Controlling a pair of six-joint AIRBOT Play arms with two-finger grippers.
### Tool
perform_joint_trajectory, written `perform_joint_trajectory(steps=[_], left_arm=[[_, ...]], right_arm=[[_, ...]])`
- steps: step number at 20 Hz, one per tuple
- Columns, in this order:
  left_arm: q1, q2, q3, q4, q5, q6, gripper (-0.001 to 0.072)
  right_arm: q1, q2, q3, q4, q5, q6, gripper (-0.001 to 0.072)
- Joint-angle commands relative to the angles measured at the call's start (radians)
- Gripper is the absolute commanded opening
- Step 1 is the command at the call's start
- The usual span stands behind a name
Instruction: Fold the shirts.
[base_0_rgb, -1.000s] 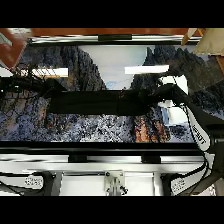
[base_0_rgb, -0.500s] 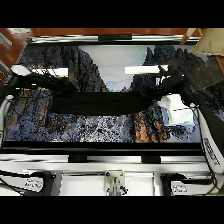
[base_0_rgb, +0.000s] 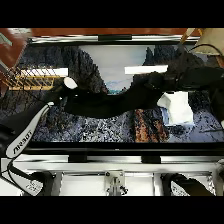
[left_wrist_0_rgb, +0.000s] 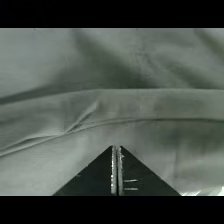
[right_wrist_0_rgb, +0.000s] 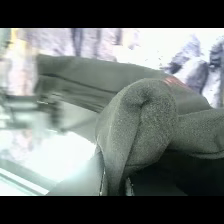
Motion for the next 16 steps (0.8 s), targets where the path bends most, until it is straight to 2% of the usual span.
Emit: perform_joint_trajectory(steps=[1,4,7,12,16], left_arm=[[-0.124,-0.022,0.000,-0.066,0.086,-0.027,0.0035],[-0.221,-0.072,0.000,-0.120,0.165,-0.029,0.0035],[-0.196,-0.079,0.000,-0.106,0.135,-0.042,0.0033],[0.044,0.166,0.000,0.081,0.106,-0.042,0.0032],[0.323,0.446,0.000,0.095,0.098,-0.043,0.0033]], right_arm=[[0.000,0.072,0.001,0.005,-0.019,0.039,0.0065],[0.000,0.083,0.001,0.023,-0.042,0.041,0.0065],[0.000,0.082,0.001,0.011,-0.084,0.043,0.0065],[0.023,0.019,0.001,0.031,-0.010,0.037,0.0064],[0.221,-0.184,0.052,0.047,0.106,-0.009,0.0063]])
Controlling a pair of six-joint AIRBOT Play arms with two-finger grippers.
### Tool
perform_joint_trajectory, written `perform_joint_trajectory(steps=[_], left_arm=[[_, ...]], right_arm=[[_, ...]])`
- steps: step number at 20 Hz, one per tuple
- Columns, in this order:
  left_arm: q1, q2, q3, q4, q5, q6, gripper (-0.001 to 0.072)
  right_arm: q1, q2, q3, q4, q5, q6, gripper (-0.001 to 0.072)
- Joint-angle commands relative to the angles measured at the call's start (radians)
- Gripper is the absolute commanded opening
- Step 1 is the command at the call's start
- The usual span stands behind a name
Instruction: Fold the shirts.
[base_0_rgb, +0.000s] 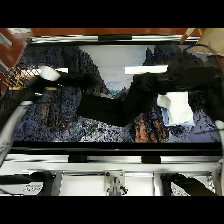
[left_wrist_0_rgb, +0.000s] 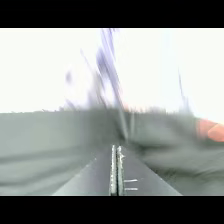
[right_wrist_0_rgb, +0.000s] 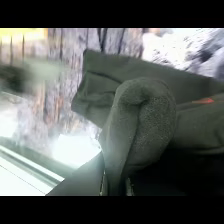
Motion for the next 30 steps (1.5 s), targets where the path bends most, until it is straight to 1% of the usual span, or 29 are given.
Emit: perform_joint_trajectory(steps=[1,3,6,7,8,9,10,12,14,17,19,20,22,25,26,27,30], left_arm=[[0.223,0.233,0.000,0.037,-0.028,0.000,0.0033],[0.320,0.352,0.000,0.037,-0.099,0.000,0.0033],[0.390,0.488,0.000,0.080,-0.203,0.000,0.0033],[0.393,0.520,0.000,0.105,-0.231,-0.001,0.0033],[0.393,0.541,0.000,0.123,-0.256,-0.001,0.0033],[0.393,0.561,0.000,0.124,-0.289,-0.001,0.0033],[0.393,0.571,0.000,0.124,-0.313,-0.001,0.0033],[0.393,0.576,-0.005,0.123,-0.334,0.000,0.0033],[0.393,0.574,-0.023,0.123,-0.325,0.000,0.0033],[0.393,0.573,-0.054,0.123,-0.312,0.000,0.0033],[0.393,0.573,-0.061,0.123,-0.312,0.008,0.0033],[0.393,0.573,-0.061,0.123,-0.312,0.008,0.0033],[0.393,0.573,-0.061,0.123,-0.312,0.008,0.0034],[0.393,0.573,-0.061,0.123,-0.312,0.008,0.0033],[0.393,0.573,-0.061,0.123,-0.312,0.008,0.0033],[0.393,0.573,-0.061,0.123,-0.312,0.008,0.0034],[0.393,0.573,-0.061,0.123,-0.312,0.007,0.0034]], right_arm=[[0.177,-0.196,0.079,0.015,0.124,-0.045,0.0063],[0.300,-0.361,0.200,0.016,0.208,-0.063,0.0063],[0.444,-0.601,0.364,0.028,0.223,-0.051,0.0065],[0.476,-0.662,0.393,0.034,0.223,-0.034,0.0083],[0.498,-0.711,0.416,0.047,0.224,-0.016,0.0314],[0.506,-0.741,0.425,0.080,0.212,-0.006,0.0682],[0.505,-0.747,0.425,0.089,0.181,-0.007,0.0682],[0.472,-0.723,0.425,0.013,0.065,-0.006,0.0682],[0.406,-0.668,0.425,-0.116,-0.066,-0.006,0.0682],[0.268,-0.560,0.425,-0.311,-0.222,0.025,0.0682],[0.161,-0.536,0.425,-0.364,-0.333,0.043,0.0682],[0.115,-0.537,0.410,-0.363,-0.367,0.051,0.0682],[0.066,-0.537,0.330,-0.323,-0.345,0.069,0.0682],[0.064,-0.539,0.183,-0.217,-0.192,0.071,0.0682],[0.063,-0.544,0.146,-0.159,-0.145,0.069,0.0681],[0.063,-0.554,0.129,-0.131,-0.123,0.064,0.0681],[0.080,-0.597,0.126,-0.106,-0.122,0.063,0.0677]])
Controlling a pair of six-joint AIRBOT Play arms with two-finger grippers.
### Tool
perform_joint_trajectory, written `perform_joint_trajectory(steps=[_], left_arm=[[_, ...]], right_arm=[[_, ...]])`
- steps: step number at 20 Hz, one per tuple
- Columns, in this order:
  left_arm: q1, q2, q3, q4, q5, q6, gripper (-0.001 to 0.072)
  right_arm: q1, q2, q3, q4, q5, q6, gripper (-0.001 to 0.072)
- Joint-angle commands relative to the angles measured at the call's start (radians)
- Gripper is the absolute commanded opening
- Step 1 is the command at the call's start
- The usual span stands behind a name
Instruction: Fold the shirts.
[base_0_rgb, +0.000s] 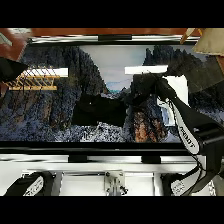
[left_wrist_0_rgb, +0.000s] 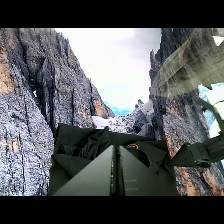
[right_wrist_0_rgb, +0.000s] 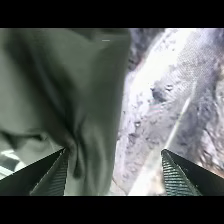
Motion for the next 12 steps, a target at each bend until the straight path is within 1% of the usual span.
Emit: perform_joint_trajectory(steps=[1,3,5,6,8,11,12], left_arm=[[0.000,0.001,0.000,0.000,0.000,0.001,0.0034],[0.000,0.001,0.000,0.000,0.006,0.000,0.0033],[0.000,0.001,0.000,0.000,0.010,0.000,0.0033],[0.001,0.001,0.000,0.000,0.011,0.000,0.0034],[0.000,0.001,0.000,0.000,0.012,0.000,0.0033],[0.000,0.001,0.000,0.000,0.023,0.001,0.0034],[0.000,0.001,0.000,0.000,0.025,0.001,0.0033]], right_arm=[[0.021,-0.037,-0.035,0.066,0.039,-0.006,0.0623],[0.056,-0.054,-0.035,0.067,0.045,-0.018,0.0573],[0.075,-0.052,-0.032,0.078,0.061,-0.037,0.0100],[0.074,-0.040,-0.024,0.108,0.054,-0.052,0.0064],[0.053,0.015,0.028,0.152,-0.002,-0.105,0.0064],[0.005,0.140,0.172,0.257,-0.178,-0.093,0.0064],[-0.012,0.188,0.233,0.295,-0.244,-0.063,0.0064]])
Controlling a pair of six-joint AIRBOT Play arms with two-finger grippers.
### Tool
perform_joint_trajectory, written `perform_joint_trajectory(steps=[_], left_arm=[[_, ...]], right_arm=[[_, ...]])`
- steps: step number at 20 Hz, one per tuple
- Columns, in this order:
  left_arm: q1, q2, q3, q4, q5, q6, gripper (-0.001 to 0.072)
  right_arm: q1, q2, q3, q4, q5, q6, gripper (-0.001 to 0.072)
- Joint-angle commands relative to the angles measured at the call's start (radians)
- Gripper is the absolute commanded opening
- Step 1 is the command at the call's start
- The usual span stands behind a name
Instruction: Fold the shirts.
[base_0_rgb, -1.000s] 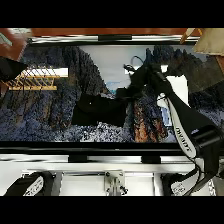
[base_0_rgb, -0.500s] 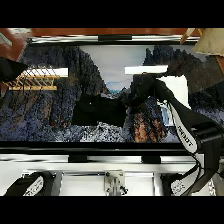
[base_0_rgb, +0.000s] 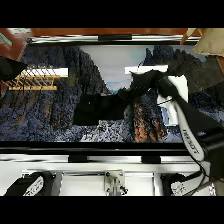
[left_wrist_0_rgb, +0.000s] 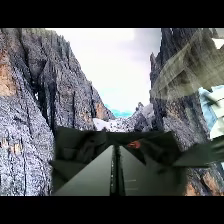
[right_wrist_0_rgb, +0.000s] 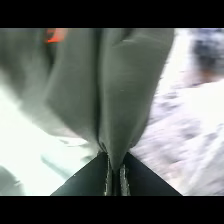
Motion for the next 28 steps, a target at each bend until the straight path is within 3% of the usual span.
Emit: perform_joint_trajectory(steps=[1,8,13,18,24,28], left_arm=[[0.000,0.001,0.000,0.000,0.007,0.000,0.0034],[-0.021,0.001,0.000,0.000,0.005,0.001,0.0034],[-0.042,0.001,0.000,0.000,0.005,0.005,0.0034],[-0.042,0.000,-0.001,0.000,0.005,0.004,0.0034],[-0.042,-0.008,-0.001,0.000,0.004,0.004,0.0034],[-0.042,-0.008,0.000,0.000,-0.017,0.000,0.0034]], right_arm=[[-0.052,0.147,0.180,0.131,-0.209,0.050,0.0064],[-0.199,0.393,0.409,0.031,-0.254,0.275,0.0064],[-0.231,0.392,0.409,-0.100,-0.191,0.274,0.0064],[-0.231,0.293,0.409,-0.327,0.123,0.263,0.0064],[-0.237,0.110,0.409,-0.298,0.755,0.269,0.0063],[-0.301,0.040,0.409,-0.380,0.873,0.185,0.0063]])
